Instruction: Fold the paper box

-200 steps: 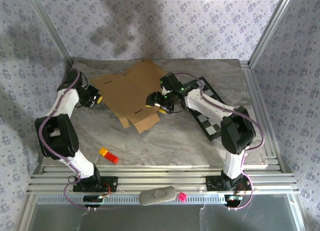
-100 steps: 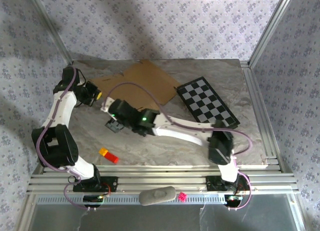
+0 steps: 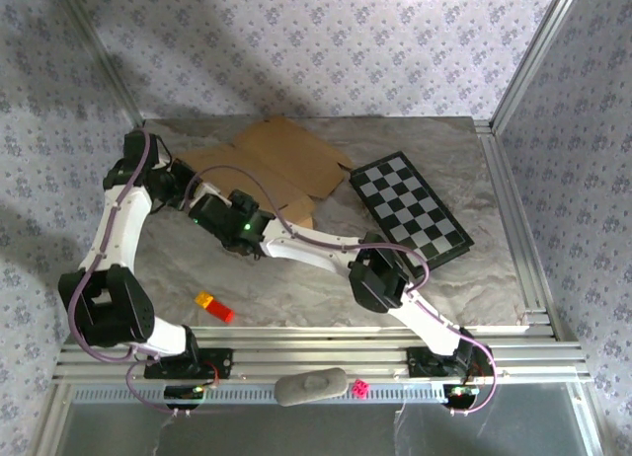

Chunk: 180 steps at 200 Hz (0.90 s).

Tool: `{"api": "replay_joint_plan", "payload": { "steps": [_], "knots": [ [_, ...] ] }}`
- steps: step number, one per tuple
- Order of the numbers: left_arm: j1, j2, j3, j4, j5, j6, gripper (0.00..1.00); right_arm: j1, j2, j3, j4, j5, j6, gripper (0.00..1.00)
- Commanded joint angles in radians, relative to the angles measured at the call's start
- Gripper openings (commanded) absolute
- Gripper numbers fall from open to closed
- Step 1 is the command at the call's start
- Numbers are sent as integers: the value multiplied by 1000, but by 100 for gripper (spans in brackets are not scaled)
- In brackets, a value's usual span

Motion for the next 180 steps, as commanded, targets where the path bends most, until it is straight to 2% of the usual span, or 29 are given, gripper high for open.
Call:
{"api": "replay_joint_plan", "payload": {
  "steps": [1,16,29,43,48,64,85,107,125,153,180],
  "knots": [
    [-17,-63,84,-78,-15,-20,2,14,-38,110,-44,47,-17,0],
    [-27,-92,178,-116,-87,-17,39,14,-73,152,-87,13,18,0],
    [-46,-118,286,-145,-176,-14,62,6,-117,166,-127,-31,56,0],
    [-59,-132,406,-164,-258,-21,67,-13,-173,179,-157,-109,122,0],
    [-60,-136,444,-166,-283,-27,74,-22,-193,184,-167,-146,150,0],
    [-62,-143,525,-139,-313,-44,75,-55,-265,190,-187,-259,235,0],
    [-58,-141,592,-95,-291,-38,77,-103,-346,175,-208,-389,280,0],
    [-52,-117,649,-67,-236,10,78,-154,-415,152,-282,-446,279,0],
    [-40,-105,675,-63,-204,46,78,-199,-513,45,-273,-493,263,0],
    [-38,-94,722,-6,-139,137,72,-274,-698,-169,-188,-565,212,0],
    [-41,-72,741,1,-89,189,64,-352,-823,-253,-195,-686,178,0]
  ]
}}
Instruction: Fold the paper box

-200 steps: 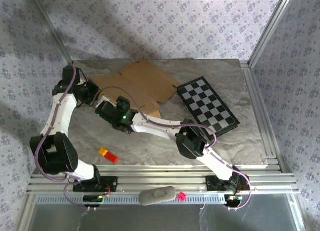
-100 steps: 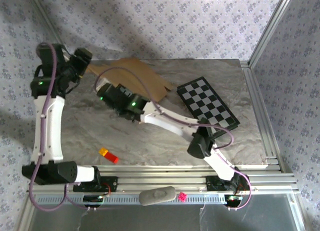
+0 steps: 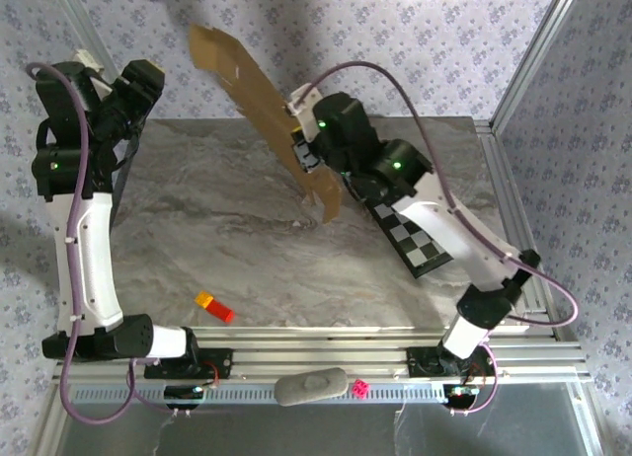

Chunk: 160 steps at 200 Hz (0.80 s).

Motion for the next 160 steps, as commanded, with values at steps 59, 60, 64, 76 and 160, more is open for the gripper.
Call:
{"api": "replay_joint_plan", "payload": {
  "steps": [59,60,64,76,160],
  "knots": [
    [-92,-16,-37,248,120,230,66,-185,-261,-118,-48,-353,-15,0],
    [-97,-17,-41,255,122,239,66,-185,-261,-118,-48,-353,-15,0],
    [-112,-23,-56,286,128,272,65,-192,-269,-124,-48,-358,-13,0],
    [-164,-43,-100,369,131,408,66,-205,-288,-142,-48,-370,-13,0],
    [-247,16,-175,586,161,949,80,-262,-325,-132,-106,-441,-40,0]
  ]
}}
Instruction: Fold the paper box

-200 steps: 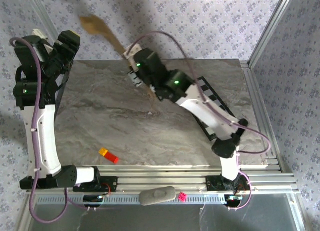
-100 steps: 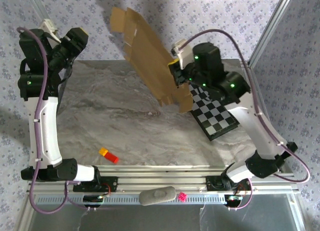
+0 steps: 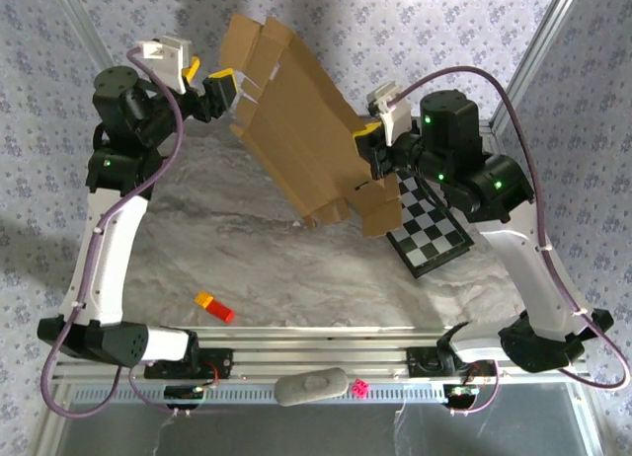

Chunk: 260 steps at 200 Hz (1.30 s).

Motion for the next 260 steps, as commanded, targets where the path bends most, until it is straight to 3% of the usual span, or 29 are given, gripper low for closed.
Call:
{"api": "replay_joint_plan", "payload": {
  "steps": [1,75,145,173,198,216,231,247,260],
  "knots": [
    [2,32,59,91,48,157,80,-9,-17,29,-20,-43,-25,0],
    [27,206,223,62,198,136,83,-35,-48,39,-56,-75,-37,0],
    [12,330,383,33,330,71,75,-55,-56,34,-57,-99,-37,0],
    [-2,302,358,38,299,66,73,-66,-52,28,-44,-85,-33,0],
    [-6,195,290,77,166,24,81,-68,-45,30,-47,10,-45,0],
    [-5,116,282,59,3,-115,83,-65,-42,30,-48,70,-63,0],
    [-6,102,312,22,-95,-336,70,-61,-39,28,-37,100,-72,0],
    [-14,150,416,-60,-51,-565,61,-51,-33,27,-25,128,-89,0],
    [-51,219,557,-177,-22,-661,55,-36,-26,27,-21,154,-110,0]
  ]
}}
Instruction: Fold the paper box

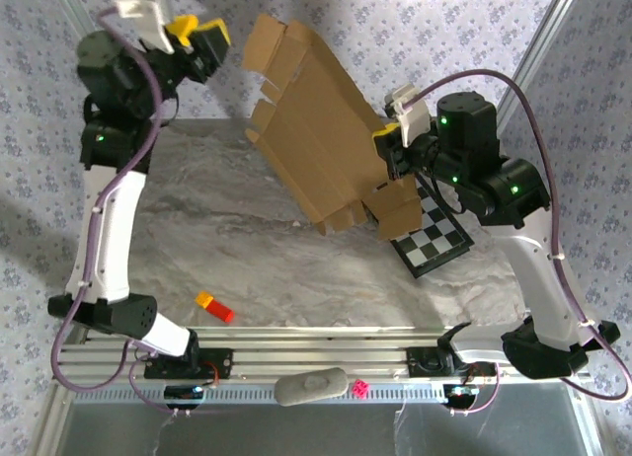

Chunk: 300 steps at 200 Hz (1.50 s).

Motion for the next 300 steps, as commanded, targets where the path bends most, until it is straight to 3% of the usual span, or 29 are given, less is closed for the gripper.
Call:
{"api": "replay_joint_plan", "payload": {
  "steps": [1,29,49,70,101,129,143,191,219,252,300],
  "knots": [
    [-46,72,202,-149,-19,-340,55,23,10,24,43,82,-52,0],
    [-150,226,533,-378,-20,-305,49,89,45,39,46,211,-110,0],
    [-213,265,613,-438,-34,-120,49,116,62,45,60,230,-137,0],
    [-267,245,581,-471,-79,213,59,123,68,49,68,200,-146,0],
    [-269,157,404,-411,-70,588,70,120,76,68,31,96,-161,0],
    [-262,75,235,-357,-14,862,76,104,78,81,-14,27,-164,0],
    [-226,43,157,-344,102,974,75,92,74,83,-29,5,-166,0],
    [-167,21,92,-246,97,997,80,80,68,85,-65,-16,-178,0],
    [-160,65,158,-334,169,994,80,79,69,85,-64,-20,-181,0],
    [-157,96,170,-345,160,974,75,81,70,86,-64,-21,-181,0],
    [-167,144,174,-324,170,938,59,82,69,83,-53,-15,-176,0]
  ]
}}
